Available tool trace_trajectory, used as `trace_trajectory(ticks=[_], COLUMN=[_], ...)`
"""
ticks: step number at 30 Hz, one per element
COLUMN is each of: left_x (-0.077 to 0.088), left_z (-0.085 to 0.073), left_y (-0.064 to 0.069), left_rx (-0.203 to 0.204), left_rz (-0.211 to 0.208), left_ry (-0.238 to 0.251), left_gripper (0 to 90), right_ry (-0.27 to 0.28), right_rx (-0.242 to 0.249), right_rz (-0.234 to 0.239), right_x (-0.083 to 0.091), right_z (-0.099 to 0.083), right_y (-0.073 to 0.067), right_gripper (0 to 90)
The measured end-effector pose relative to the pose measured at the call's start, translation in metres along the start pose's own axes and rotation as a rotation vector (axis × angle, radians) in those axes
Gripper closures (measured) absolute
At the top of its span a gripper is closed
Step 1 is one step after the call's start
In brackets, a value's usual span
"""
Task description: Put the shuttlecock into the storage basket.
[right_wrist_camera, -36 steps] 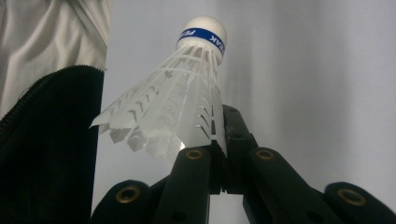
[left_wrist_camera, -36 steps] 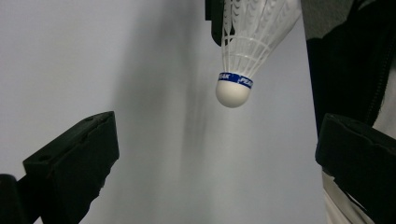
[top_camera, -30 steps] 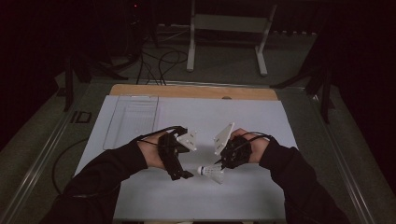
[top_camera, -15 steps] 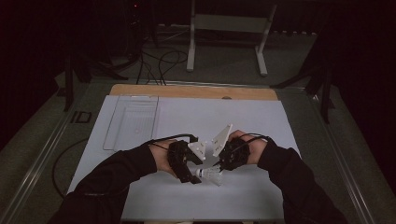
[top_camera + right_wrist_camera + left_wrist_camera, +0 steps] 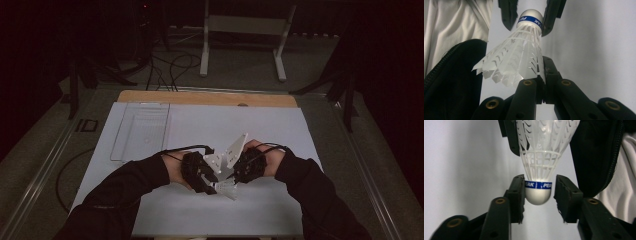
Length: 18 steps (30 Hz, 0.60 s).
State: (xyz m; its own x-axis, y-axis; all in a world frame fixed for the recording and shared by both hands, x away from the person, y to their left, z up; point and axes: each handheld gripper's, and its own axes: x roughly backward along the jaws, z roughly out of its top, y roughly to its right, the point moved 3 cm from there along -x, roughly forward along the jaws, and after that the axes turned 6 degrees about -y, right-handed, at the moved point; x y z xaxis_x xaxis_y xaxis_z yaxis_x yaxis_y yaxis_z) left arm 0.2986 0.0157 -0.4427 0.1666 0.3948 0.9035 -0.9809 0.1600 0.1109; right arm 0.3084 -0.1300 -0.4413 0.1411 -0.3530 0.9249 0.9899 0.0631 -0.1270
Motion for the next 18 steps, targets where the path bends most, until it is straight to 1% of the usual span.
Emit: trace_trajectory(ticks=[1, 6, 11, 15, 16, 17, 18], left_x=[0.0000, 0.0012, 0.0019, 0.0029, 0.0035, 0.0039, 0.0046], left_z=[0.0001, -0.0008, -0.0018, -0.0024, -0.0029, -0.0033, -0.0036], left_y=[0.0006, 0.0013, 0.0009, 0.0007, 0.0002, -0.0001, -0.0004], left_rx=[0.003, -0.019, -0.034, -0.031, -0.030, -0.031, -0.023], left_rz=[0.005, 0.008, -0.006, -0.004, -0.014, -0.014, -0.016], left_ry=[0.003, 0.006, -0.003, -0.003, 0.000, -0.002, 0.003], left_gripper=[64.5, 65.2, 65.6, 65.7, 65.7, 65.7, 65.7], right_ry=[0.001, 0.004, 0.009, 0.011, 0.012, 0.010, 0.012], right_rx=[0.005, 0.007, 0.012, 0.005, 0.009, 0.007, 0.000], right_rz=[-0.002, -0.002, 0.002, 0.005, 0.008, 0.011, 0.010], right_x=[0.0003, 0.0011, 0.0004, 0.0003, 0.0002, -0.0001, -0.0005], right_z=[0.0003, 0.0010, 0.0019, 0.0018, 0.0015, 0.0012, 0.0013], right_y=[0.0004, 0.0000, -0.0004, 0.0000, 0.0007, 0.0007, 0.0002], right_gripper=[89.8, 89.6, 89.0, 88.2, 88.3, 87.9, 86.1])
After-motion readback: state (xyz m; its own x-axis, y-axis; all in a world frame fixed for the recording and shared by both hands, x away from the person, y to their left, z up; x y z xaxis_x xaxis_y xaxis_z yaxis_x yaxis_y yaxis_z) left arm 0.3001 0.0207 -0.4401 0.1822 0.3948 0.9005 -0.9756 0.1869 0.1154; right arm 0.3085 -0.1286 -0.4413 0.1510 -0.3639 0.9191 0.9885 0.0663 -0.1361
